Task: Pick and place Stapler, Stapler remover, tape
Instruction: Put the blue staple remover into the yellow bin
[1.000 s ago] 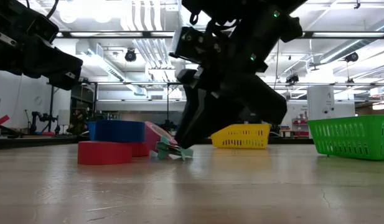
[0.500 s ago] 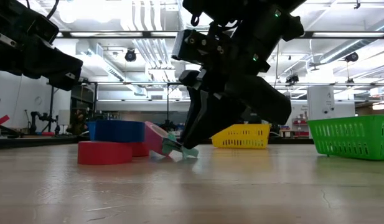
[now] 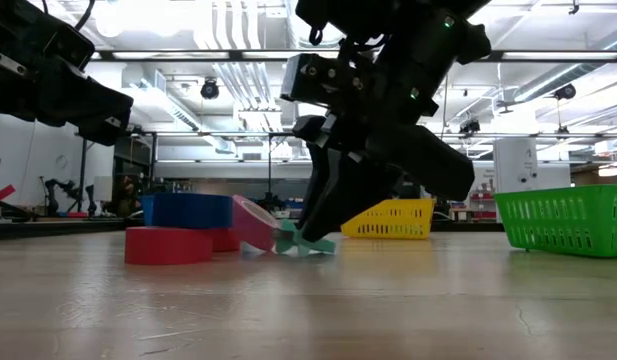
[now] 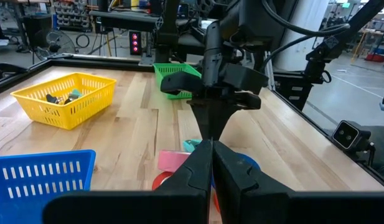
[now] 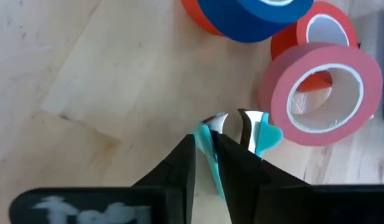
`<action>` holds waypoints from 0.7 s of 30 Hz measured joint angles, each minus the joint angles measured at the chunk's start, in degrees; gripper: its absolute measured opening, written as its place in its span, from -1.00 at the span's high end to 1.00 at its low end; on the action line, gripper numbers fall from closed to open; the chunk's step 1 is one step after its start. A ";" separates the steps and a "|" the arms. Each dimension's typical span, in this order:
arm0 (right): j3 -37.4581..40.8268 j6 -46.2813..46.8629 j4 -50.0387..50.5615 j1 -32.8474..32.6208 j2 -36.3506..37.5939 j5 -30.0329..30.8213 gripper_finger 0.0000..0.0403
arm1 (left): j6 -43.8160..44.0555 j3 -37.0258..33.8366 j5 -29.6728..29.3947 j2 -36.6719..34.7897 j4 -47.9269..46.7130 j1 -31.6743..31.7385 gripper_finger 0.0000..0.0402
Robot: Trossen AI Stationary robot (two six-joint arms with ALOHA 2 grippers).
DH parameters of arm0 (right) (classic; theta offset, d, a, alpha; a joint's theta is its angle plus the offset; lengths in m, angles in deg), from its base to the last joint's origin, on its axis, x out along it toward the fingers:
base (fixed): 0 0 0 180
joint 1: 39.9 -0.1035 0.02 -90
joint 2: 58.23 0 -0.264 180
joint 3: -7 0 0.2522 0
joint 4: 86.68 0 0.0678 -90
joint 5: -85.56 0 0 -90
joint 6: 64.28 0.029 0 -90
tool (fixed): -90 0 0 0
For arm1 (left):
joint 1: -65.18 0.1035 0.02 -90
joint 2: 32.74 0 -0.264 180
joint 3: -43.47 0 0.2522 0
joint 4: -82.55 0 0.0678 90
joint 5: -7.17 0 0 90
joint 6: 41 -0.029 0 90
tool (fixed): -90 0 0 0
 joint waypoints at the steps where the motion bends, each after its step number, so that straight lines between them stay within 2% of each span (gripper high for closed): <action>1: 0.00 0.04 0.04 0.00 0.00 0.00 0.71 | 0.02 0.00 0.00 0.00 0.00 -0.01 0.92; 16: -0.49 1.49 0.46 0.02 0.00 -0.02 0.94 | 0.00 0.00 0.00 0.00 -0.02 0.02 0.92; 21: -1.73 1.72 1.02 0.02 0.55 0.03 0.96 | 0.00 0.00 0.02 0.00 -0.02 0.00 0.92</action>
